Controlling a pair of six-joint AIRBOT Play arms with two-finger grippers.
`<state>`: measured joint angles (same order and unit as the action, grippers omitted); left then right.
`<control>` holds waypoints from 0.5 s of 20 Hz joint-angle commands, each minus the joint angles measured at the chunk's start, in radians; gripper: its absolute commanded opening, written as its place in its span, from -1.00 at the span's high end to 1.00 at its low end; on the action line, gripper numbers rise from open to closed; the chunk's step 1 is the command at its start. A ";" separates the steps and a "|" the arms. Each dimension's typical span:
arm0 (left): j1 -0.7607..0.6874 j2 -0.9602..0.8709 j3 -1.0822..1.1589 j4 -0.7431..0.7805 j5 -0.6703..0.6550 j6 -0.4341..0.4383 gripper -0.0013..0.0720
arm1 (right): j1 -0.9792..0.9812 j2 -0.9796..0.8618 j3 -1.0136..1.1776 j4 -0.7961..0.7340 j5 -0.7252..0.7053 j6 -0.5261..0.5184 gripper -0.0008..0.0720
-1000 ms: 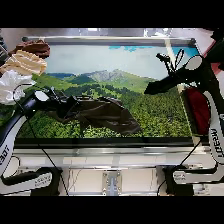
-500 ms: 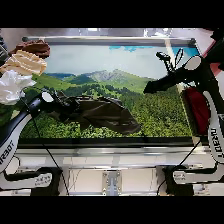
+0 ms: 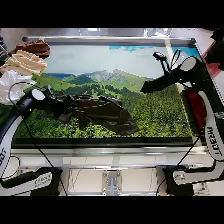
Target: Fold the shirts.
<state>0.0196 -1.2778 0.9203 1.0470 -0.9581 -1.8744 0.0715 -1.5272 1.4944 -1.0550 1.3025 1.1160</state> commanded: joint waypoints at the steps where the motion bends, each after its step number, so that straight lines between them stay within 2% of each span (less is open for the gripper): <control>1: 0.039 0.082 0.002 0.001 0.000 0.033 0.93 | 0.104 -0.104 0.000 0.008 -0.071 -0.033 -0.54; 6: 0.032 0.095 0.000 0.001 -0.012 0.061 0.93 | 0.294 -0.310 0.036 0.008 -0.117 -0.056 -0.54; 10: 0.032 0.095 0.000 0.001 -0.011 0.072 0.93 | 0.349 -0.355 0.045 0.003 -0.122 -0.064 -0.54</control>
<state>0.0505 -1.1866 0.9207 1.0481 -0.9684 -1.8194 0.3737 -1.8389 1.5314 -1.0492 1.1896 1.0615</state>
